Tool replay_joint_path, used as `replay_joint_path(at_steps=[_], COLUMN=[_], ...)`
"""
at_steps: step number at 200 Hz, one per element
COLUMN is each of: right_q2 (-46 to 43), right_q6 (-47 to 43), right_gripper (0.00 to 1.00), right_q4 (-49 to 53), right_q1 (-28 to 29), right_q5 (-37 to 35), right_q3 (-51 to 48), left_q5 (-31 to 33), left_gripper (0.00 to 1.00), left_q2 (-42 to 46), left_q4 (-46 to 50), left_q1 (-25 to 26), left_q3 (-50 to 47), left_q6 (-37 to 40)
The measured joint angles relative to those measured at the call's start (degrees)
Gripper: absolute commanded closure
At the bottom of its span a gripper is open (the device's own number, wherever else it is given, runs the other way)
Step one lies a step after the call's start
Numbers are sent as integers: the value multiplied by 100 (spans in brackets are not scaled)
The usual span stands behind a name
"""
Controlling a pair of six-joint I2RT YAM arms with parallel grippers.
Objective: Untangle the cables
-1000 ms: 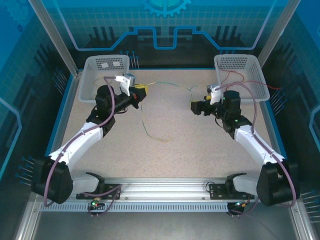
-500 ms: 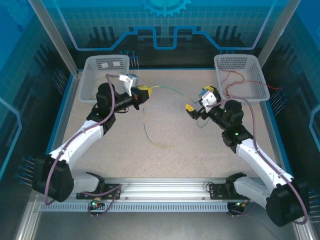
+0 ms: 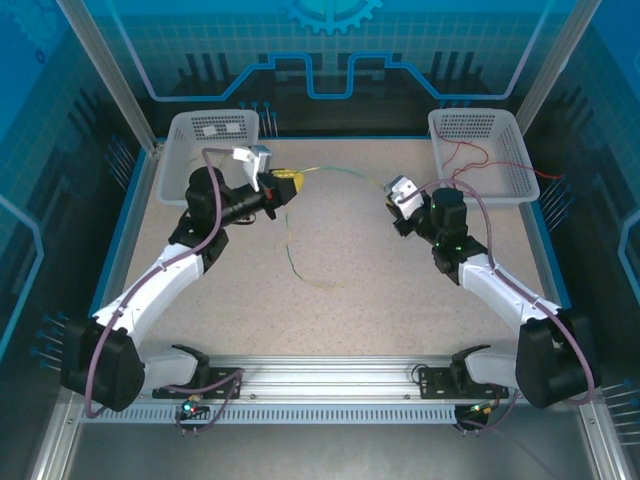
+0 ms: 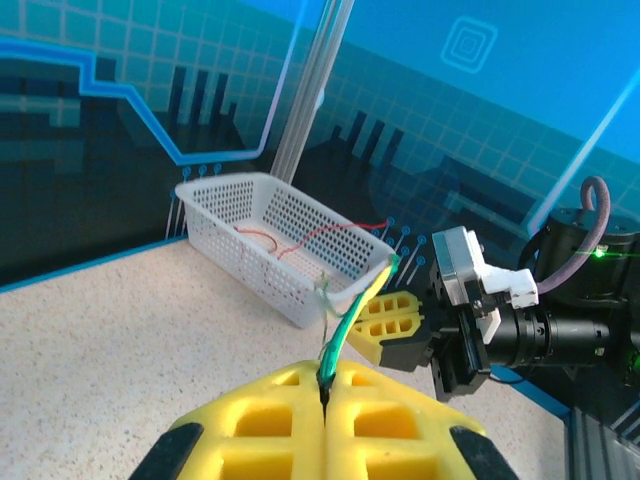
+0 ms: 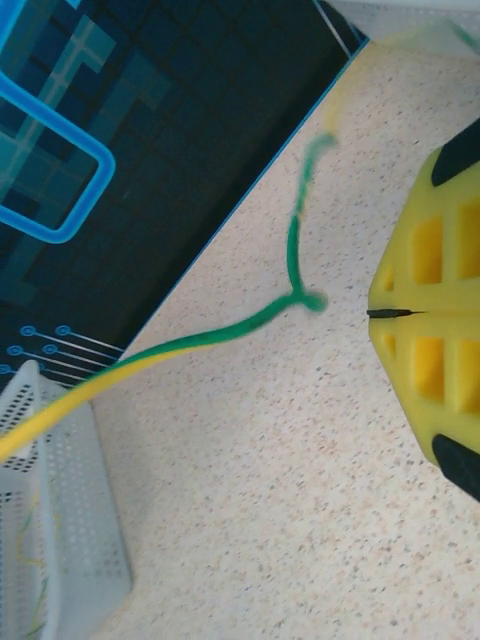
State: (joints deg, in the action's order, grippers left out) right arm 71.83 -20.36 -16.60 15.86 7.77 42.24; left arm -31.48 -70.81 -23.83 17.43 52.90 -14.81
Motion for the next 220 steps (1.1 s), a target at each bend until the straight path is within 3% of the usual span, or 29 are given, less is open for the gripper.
replay_joint_path(at_steps=[55, 112, 177, 220], right_q2=[63, 796, 918, 918], right_q6=[1805, 3838, 4712, 4981], right_gripper=[100, 100, 100, 100], right_q4=[-398, -1224, -1652, -1904], right_q1=[-186, -188, 229, 472], right_q5=[1156, 2603, 3364, 3377], right_q3=[286, 848, 1139, 1145], left_q5=[219, 317, 339, 337], left_gripper=[100, 100, 100, 97], left_q2=[-59, -638, -1147, -1344], left_q4=[-844, -1381, -1554, -1574], left_q1=[24, 413, 647, 787], left_q3=[-535, -551, -378, -264], left_q6=[-249, -302, -310, -317])
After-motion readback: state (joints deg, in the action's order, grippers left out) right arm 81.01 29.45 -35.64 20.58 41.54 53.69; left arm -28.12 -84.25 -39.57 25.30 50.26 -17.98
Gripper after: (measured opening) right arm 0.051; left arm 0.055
